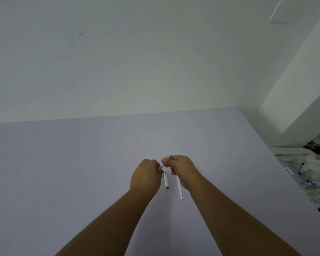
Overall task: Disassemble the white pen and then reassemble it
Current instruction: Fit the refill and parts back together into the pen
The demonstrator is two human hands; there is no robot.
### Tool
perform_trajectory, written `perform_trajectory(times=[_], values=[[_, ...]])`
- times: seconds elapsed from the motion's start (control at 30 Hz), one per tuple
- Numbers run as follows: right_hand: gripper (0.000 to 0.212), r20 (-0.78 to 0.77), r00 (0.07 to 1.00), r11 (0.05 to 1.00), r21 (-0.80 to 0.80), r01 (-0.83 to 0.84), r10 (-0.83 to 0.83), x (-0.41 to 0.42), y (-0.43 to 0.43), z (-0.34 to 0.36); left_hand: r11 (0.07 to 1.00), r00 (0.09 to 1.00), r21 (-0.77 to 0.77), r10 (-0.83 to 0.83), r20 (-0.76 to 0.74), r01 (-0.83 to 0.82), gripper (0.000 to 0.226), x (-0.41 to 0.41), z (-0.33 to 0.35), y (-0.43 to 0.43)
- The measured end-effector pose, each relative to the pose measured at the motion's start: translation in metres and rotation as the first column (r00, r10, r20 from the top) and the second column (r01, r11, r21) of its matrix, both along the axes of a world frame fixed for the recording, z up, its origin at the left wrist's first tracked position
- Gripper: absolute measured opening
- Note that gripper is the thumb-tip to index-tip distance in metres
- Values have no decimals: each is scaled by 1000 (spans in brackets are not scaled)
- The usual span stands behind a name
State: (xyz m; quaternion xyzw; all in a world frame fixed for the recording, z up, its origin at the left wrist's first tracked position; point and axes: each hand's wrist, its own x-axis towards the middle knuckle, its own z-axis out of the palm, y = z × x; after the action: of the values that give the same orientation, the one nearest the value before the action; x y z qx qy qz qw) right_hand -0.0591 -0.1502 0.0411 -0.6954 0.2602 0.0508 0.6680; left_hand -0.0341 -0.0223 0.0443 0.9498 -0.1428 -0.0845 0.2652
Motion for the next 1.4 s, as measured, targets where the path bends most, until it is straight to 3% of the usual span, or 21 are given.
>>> perform_trajectory(times=[0.1,0.2,0.27,0.33,0.37,0.67,0.73,0.8,0.83,0.9,0.97,1.13,1.4], values=[[5,-16,1000,999,33,-2,3,5,-2,-6,999,1000,32,3,23,-4,19,3,-4,-1],[10,-27,1000,1000,12,4,-4,6,-9,-21,997,990,-17,66,-128,-69,16,9,-11,6],[18,-97,995,954,-297,-48,20,8,-12,-39,977,942,-106,144,-302,-184,14,12,-19,16],[23,-234,969,783,-586,-208,82,8,-7,-57,943,881,-160,199,-430,-291,15,12,-29,28],[24,-270,958,730,-637,-250,92,9,-2,-66,936,862,-164,208,-462,-313,15,11,-34,33],[26,-305,952,653,-717,-244,20,14,21,-96,936,856,-183,181,-485,-302,4,7,-45,42],[30,-252,967,757,-636,-148,-23,15,18,-93,940,860,-185,168,-481,-287,5,7,-43,42],[33,-185,976,930,-365,42,-116,17,14,-83,953,872,-163,155,-464,-256,8,7,-42,42],[29,-157,973,973,-184,138,-168,17,12,-77,959,880,-149,150,-450,-240,9,7,-41,41],[21,-120,963,961,110,253,-240,18,7,-63,967,897,-136,139,-420,-214,9,8,-39,41],[16,-81,958,918,272,288,-276,17,3,-49,976,913,-123,119,-390,-179,11,8,-35,39],[14,2,947,874,387,295,-321,15,-3,-22,983,932,-129,76,-354,-130,11,6,-24,30],[18,33,915,867,336,369,-403,11,-8,-16,983,945,-148,58,-320,-111,11,2,-19,25]])
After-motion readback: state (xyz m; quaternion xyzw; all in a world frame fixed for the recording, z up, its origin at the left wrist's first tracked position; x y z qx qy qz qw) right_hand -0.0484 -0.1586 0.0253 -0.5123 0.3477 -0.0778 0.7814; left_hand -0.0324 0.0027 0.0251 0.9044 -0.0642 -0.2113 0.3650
